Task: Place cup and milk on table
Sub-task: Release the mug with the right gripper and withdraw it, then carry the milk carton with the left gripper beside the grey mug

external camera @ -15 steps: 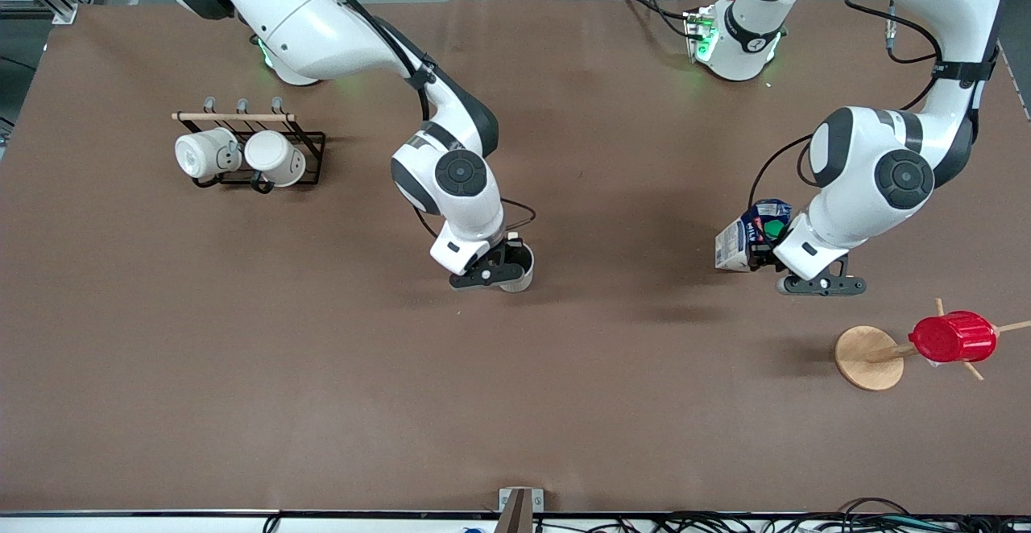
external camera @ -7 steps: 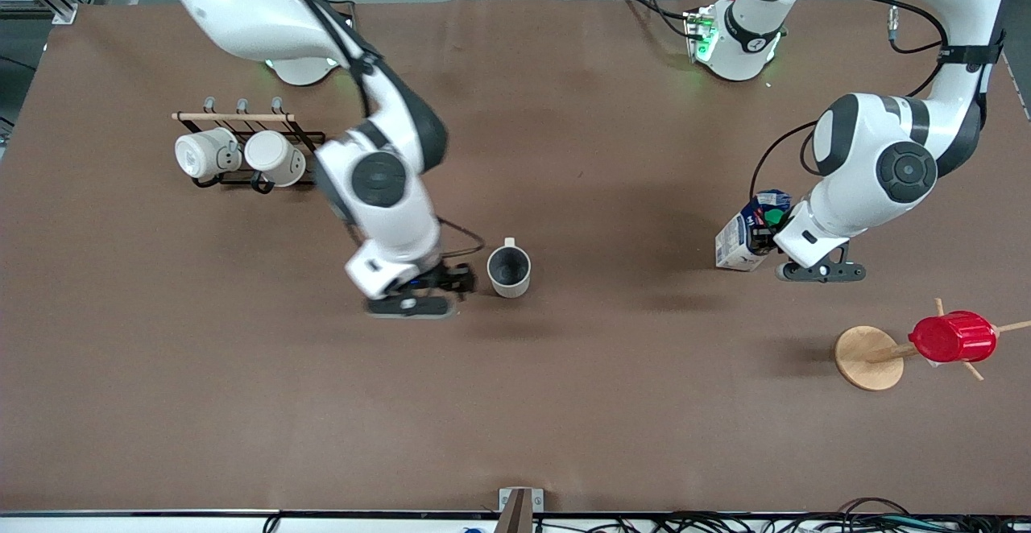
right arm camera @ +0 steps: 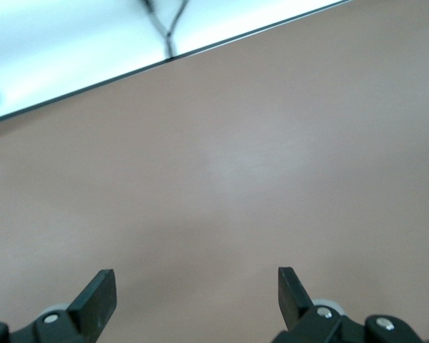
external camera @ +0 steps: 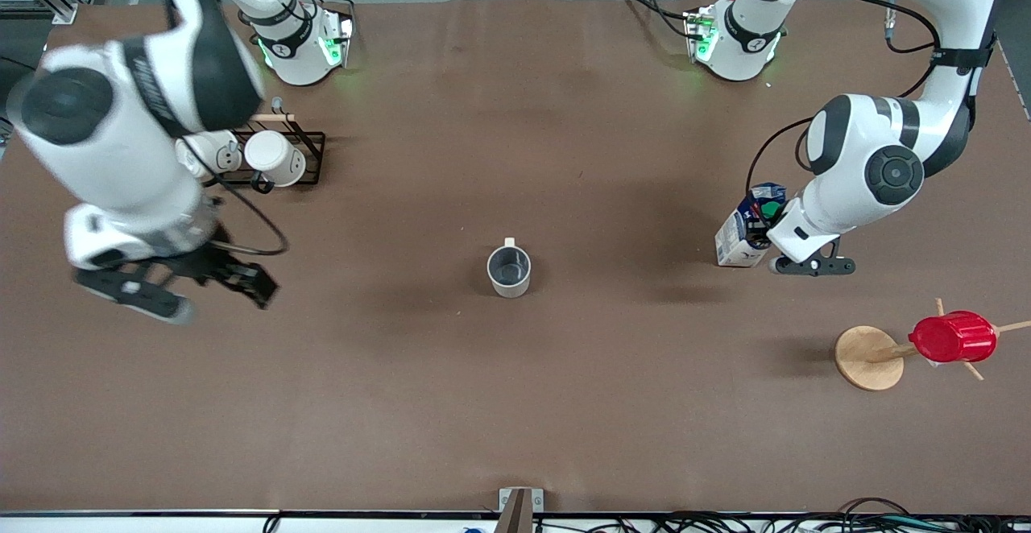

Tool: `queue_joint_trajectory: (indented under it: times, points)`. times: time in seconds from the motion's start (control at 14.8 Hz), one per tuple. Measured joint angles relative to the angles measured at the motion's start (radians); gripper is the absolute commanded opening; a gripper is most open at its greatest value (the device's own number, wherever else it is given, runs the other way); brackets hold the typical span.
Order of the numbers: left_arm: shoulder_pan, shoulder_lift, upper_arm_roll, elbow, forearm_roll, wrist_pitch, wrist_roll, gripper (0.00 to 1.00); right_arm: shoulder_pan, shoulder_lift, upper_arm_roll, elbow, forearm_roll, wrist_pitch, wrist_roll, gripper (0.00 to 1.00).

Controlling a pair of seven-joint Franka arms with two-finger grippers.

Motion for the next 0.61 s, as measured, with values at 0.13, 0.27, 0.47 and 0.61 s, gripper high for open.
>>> queue_joint_trajectory:
  times: [0.13, 0.27, 0.47, 0.61]
  points:
    - [0.0, -0.001, 0.0, -0.003, 0.0, 0.0, 0.0, 0.39, -0.024, -0.052, -0.031, -0.001, 0.003, -0.069, -0.098, 1.0]
    - [0.0, -0.002, 0.0, -0.004, 0.0, 0.0, 0.0, 0.27, -0.026, -0.099, -0.089, -0.002, 0.054, -0.132, -0.199, 1.0]
    - [0.0, -0.004, -0.001, -0.005, 0.002, -0.001, 0.0, 0.18, -0.028, -0.171, -0.209, -0.002, 0.164, -0.226, -0.382, 1.0]
    - [-0.002, -0.005, -0.003, 0.011, 0.002, -0.008, 0.0, 0.15, -0.03, -0.209, -0.263, -0.004, 0.181, -0.287, -0.459, 1.0]
